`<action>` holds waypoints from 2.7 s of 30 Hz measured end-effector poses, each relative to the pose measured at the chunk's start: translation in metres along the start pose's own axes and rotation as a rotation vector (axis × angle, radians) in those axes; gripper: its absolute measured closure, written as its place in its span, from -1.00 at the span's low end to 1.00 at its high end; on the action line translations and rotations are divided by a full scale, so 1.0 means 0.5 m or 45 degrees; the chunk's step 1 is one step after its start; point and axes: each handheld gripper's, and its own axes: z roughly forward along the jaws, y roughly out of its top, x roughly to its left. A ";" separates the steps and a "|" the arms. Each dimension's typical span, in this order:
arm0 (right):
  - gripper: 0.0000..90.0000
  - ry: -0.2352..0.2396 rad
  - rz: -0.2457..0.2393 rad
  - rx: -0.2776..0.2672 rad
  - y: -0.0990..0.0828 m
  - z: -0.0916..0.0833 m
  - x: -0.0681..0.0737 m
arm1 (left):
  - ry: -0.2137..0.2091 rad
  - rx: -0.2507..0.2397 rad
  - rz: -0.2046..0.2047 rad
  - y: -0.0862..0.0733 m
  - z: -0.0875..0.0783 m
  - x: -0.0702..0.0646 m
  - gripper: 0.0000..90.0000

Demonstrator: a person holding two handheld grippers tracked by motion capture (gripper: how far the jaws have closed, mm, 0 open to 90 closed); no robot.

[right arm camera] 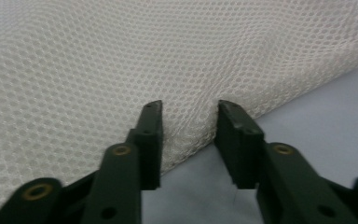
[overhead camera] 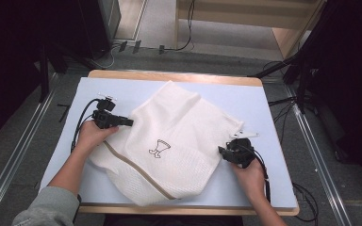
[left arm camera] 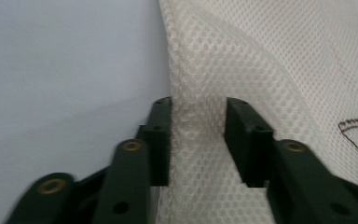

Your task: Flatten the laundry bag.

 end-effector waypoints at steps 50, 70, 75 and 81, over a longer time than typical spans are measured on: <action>0.47 0.144 0.071 -0.184 0.206 0.036 -0.108 | 0.205 -0.135 -0.121 -0.047 -0.051 0.002 0.92; 0.18 0.184 -0.007 0.016 0.088 0.071 -0.003 | 0.185 -0.100 -0.148 -0.046 -0.047 0.018 0.88; 0.86 0.178 -0.037 0.005 0.088 0.075 -0.006 | 0.165 -0.098 -0.162 -0.045 -0.046 0.017 0.89; 0.98 0.186 -0.039 0.047 0.117 0.083 -0.023 | 0.127 -0.100 -0.152 -0.045 -0.054 0.010 0.90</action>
